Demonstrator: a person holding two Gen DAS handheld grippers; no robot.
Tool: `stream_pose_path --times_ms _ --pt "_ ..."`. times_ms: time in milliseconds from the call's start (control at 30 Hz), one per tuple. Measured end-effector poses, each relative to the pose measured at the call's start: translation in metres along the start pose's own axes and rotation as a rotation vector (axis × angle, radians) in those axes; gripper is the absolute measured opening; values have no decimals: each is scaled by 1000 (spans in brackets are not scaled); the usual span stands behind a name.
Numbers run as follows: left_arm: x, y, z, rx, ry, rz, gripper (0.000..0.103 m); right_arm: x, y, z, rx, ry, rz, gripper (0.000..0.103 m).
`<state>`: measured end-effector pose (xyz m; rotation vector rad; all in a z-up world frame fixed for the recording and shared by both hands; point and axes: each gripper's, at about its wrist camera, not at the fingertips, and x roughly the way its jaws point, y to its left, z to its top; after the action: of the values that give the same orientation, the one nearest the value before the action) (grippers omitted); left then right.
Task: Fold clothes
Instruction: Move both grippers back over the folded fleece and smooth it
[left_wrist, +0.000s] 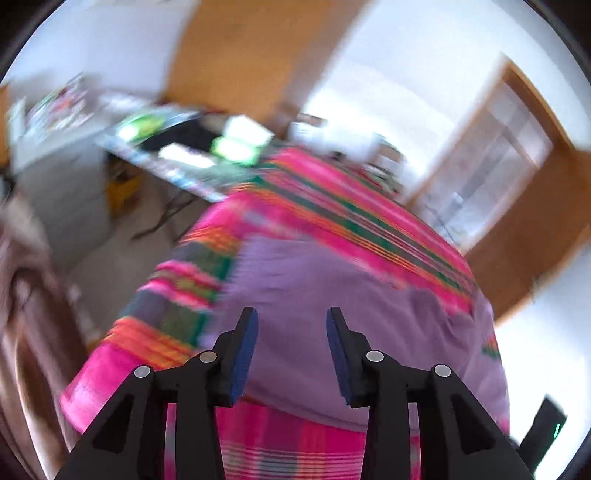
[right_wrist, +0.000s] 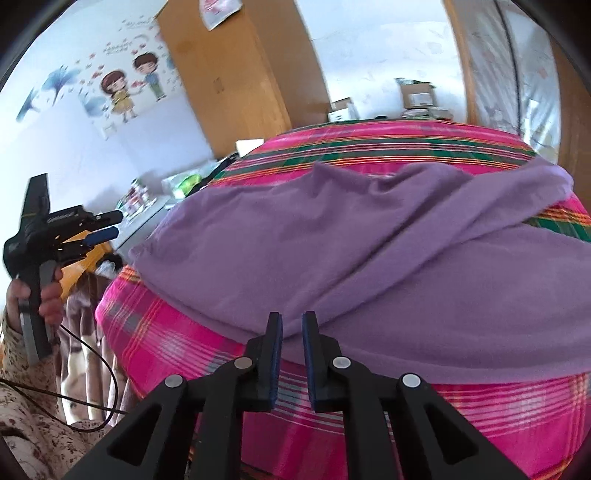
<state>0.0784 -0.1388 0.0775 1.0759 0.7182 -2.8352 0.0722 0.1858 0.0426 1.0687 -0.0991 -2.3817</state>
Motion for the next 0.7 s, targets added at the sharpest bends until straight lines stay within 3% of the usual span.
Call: stream_pose_path --times_ms 167,367,533,700 --pt "41 -61 -8 165 148 -146 40 -19 -39 5 75 -29 -107 11" --pt "80 -129 -37 358 314 -250 40 -55 -104 22 189 -52 -254 11" --pt "105 -157 -53 380 413 -304 40 -64 -156 46 294 -58 -360 20" --pt "120 -176 -59 402 446 -320 40 -43 -181 78 305 -58 -359 24"
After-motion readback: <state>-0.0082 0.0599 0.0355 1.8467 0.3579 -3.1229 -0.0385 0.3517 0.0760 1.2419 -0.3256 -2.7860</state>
